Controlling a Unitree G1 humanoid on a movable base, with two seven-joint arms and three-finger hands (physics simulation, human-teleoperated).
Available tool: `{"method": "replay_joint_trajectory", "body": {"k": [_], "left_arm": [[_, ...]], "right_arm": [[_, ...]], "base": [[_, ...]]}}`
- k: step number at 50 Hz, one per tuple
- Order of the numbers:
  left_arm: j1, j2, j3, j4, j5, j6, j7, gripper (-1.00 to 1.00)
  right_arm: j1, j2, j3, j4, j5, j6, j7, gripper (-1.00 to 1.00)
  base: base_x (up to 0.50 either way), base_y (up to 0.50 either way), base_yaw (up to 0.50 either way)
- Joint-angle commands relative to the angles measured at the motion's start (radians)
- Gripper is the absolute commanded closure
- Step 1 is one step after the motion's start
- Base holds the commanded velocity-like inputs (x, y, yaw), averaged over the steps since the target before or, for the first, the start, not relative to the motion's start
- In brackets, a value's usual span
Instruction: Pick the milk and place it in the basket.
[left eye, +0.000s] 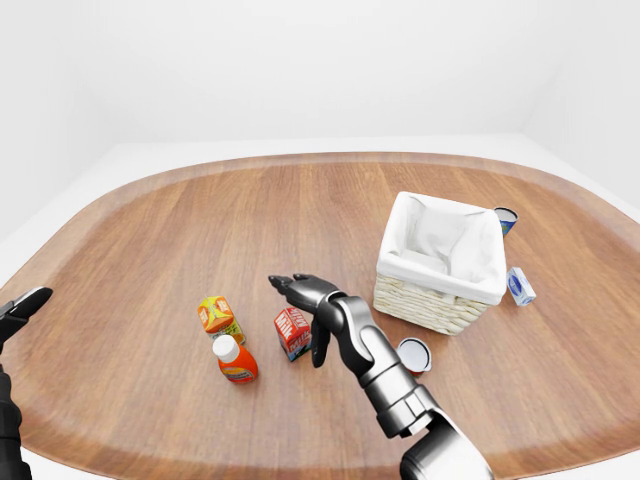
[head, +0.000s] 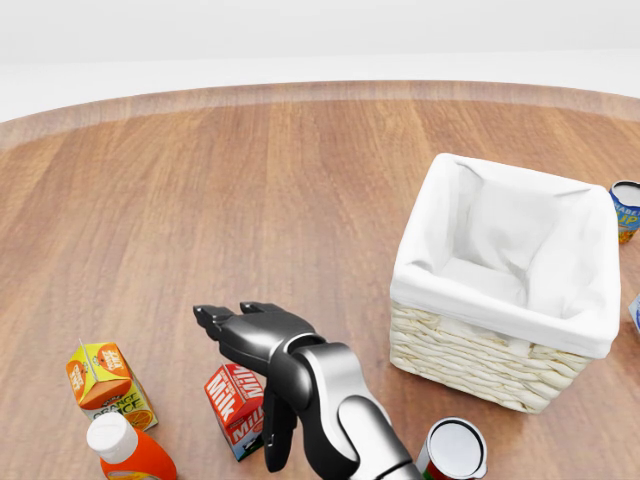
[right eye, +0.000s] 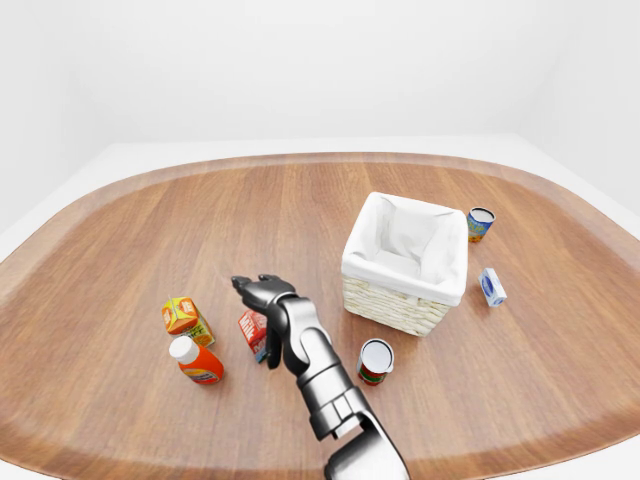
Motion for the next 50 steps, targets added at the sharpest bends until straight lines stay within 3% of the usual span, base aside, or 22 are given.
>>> {"method": "replay_joint_trajectory", "body": {"k": [1,50], "left_arm": [[-0.001,0.0,-0.001,0.001,-0.001,0.0,-0.003,-1.0],[0.0,0.0,0.0,0.001,0.0,0.0,-0.003,-1.0]], "right_arm": [[-0.019,0.003,-0.003,0.044,0.003,0.0,-0.014,-0.98],[-0.095,0.026,-0.017,0.24,0.052,0.0,-0.124,-0.98]], "base": [[0.0,0.0,0.0],[0.0,0.0,0.0]]}}
